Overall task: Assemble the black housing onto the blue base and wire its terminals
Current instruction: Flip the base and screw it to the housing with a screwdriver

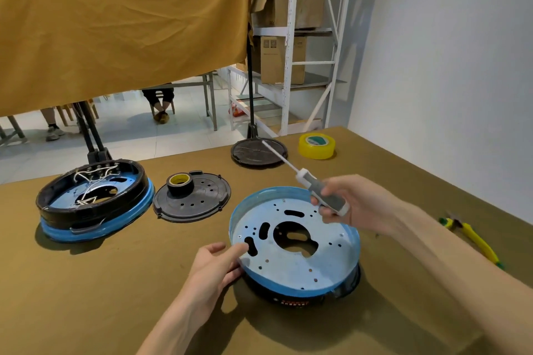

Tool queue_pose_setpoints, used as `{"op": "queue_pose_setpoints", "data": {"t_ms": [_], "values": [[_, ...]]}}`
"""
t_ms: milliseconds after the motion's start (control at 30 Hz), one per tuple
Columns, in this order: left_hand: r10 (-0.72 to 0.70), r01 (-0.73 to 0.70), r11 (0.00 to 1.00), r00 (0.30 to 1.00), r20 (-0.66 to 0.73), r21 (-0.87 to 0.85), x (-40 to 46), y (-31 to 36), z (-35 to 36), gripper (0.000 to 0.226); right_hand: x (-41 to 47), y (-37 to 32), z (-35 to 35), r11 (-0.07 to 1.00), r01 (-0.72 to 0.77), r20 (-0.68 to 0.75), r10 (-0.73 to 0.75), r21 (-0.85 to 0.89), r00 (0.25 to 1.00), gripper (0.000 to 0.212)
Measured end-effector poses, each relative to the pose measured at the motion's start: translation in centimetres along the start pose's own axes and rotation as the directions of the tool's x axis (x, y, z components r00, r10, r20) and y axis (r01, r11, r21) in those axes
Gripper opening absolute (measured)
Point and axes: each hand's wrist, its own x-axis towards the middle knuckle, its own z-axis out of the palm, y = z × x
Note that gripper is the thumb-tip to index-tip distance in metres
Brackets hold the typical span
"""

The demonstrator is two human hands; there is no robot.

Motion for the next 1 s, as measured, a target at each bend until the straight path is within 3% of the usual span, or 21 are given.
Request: {"op": "queue_pose_setpoints", "data": {"t_ms": [100,133,200,267,367,500,533,633,700,800,867,1000], "values": [[-0.058,0.057,0.995,0.998,-0.016,-0.077,-0.1,0.7,-0.4,0.064,-0.7,2.7,-2.6,0.986,0.123,-0.11,-0.11,0.114,0.988,0.006],[-0.07,0.068,0.992,0.997,-0.022,-0.106,-0.1,1.0,-0.7,0.055,-0.7,3.3,-3.5,0.977,0.184,-0.204,-0.159,0.108,0.966,0.011],[-0.089,0.077,0.981,0.994,-0.06,-0.178,-0.1,1.3,-1.2,0.051,-1.0,4.8,-4.9,0.96,0.227,-0.427,-0.276,-0.164,0.861,0.021],[-0.081,0.053,0.97,0.99,-0.112,-0.238,0.1,1.4,-1.5,0.048,-1.2,7.0,-6.1,0.858,0.105,-0.534,-0.405,-0.503,0.742,0.022],[-0.032,-0.022,0.966,0.979,-0.203,-0.256,0.4,1.8,-1.8,0.031,-1.4,10.6,-7.0,0.675,-0.041,-0.457,-0.452,-0.737,0.766,0.021],[0.044,-0.099,0.975,0.963,-0.268,-0.198,0.8,1.9,-1.8,0.025,-1.3,13.2,-6.3,0.281,-0.177,-0.299,-0.487,-0.943,0.821,0.024],[0.051,-0.106,0.977,0.96,-0.275,-0.187,0.9,1.9,-1.7,0.023,-1.3,13.2,-6.1,0.231,-0.165,-0.263,-0.503,-0.959,0.823,0.024],[0.075,-0.117,0.981,0.962,-0.262,-0.151,0.9,1.5,-1.2,0.025,-1.0,12.9,-5.5,0.16,-0.14,-0.201,-0.485,-0.977,0.851,0.025],[0.099,-0.13,0.986,0.963,-0.251,-0.109,0.8,1.4,-0.9,0.042,-0.3,12.6,-5.4,0.124,-0.173,-0.211,-0.451,-0.977,0.867,0.027],[0.175,-0.163,0.984,0.951,-0.255,0.069,0.6,1.2,-0.7,0.057,1.3,11.5,-6.0,0.243,-0.23,-0.319,-0.444,-0.942,0.838,0.039],[0.256,-0.204,0.95,0.941,-0.22,0.235,0.3,0.9,-0.3,0.059,2.8,10.5,-6.8,0.315,-0.248,-0.38,-0.485,-0.916,0.787,0.036],[0.373,-0.29,0.865,0.917,-0.139,0.41,-0.2,0.2,0.3,0.066,6.0,8.8,-7.6,0.275,-0.273,-0.381,-0.516,-0.922,0.768,0.023]]}}
